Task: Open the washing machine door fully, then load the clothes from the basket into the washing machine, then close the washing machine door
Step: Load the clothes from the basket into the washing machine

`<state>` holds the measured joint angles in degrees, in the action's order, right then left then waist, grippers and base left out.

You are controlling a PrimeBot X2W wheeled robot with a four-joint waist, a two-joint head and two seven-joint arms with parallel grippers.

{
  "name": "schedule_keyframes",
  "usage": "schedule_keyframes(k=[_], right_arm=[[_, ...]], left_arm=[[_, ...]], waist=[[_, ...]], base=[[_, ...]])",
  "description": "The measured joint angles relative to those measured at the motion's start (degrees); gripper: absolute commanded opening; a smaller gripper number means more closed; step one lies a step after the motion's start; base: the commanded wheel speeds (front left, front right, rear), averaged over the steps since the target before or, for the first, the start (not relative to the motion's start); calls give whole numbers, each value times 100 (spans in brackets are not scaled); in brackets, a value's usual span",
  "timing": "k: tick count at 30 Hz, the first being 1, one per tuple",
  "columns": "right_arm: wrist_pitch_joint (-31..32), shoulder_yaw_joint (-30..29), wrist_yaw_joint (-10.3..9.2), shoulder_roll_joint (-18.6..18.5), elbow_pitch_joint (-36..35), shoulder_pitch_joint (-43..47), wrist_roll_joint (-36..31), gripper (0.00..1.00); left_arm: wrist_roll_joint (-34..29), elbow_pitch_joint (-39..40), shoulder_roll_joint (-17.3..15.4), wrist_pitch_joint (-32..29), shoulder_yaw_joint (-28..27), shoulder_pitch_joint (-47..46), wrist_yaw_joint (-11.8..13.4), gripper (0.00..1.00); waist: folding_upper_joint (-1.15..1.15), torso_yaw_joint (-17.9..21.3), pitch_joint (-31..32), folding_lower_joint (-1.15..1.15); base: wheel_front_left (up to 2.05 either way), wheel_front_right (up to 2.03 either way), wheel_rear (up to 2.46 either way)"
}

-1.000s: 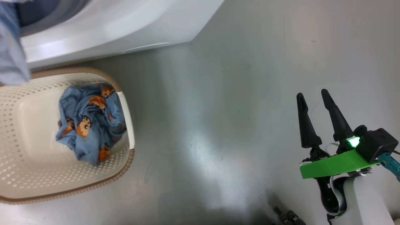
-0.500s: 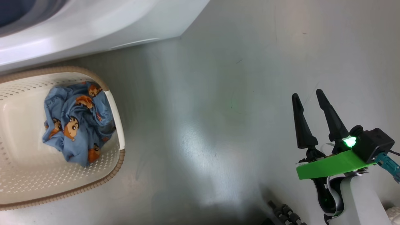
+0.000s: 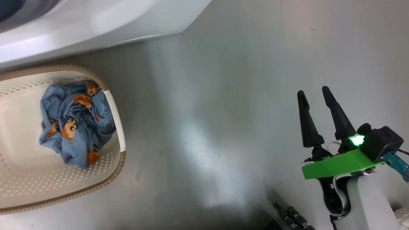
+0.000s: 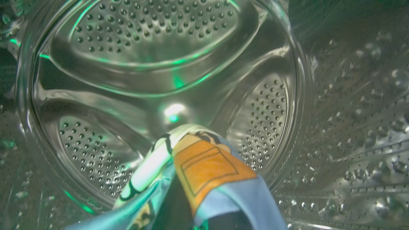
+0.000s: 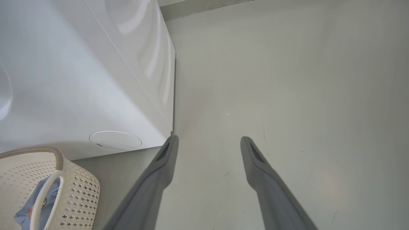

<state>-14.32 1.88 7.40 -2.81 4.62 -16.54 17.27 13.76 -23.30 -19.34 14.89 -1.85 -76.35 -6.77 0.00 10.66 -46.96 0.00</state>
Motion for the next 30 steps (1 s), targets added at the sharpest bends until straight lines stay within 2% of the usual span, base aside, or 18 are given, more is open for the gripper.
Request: schedule_keyframes(k=[4,5,6,7,22,30], right_arm=[[0,14,0,-1,35,0,0,100],[0,15,0,-1,40,0,0,100],[0,16,0,-1,44,0,0,100],[0,15,0,-1,53,0,0,100],[0,-41,0,-2,122,-20,0,100],[0,-86,0,-3,172,-114,-1,100]], left_arm=[[-45,-226,141,0,-98,141,-14,0],[-44,-372,175,-1,-123,151,-18,9],[-44,-539,200,0,-136,150,-31,83],[-45,-667,216,-1,-136,150,-31,100],[-41,-1997,475,-1,-52,60,-57,100],[-40,-2081,659,-1,42,153,-57,100]], waist=[[0,-13,20,0],[0,-18,27,0],[0,-23,34,0],[0,-29,41,0],[0,-213,198,0],[0,-335,379,0]], base=[[0,0,0],[0,0,0],[0,0,0],[0,0,0],[0,0,0],[0,0,0]])
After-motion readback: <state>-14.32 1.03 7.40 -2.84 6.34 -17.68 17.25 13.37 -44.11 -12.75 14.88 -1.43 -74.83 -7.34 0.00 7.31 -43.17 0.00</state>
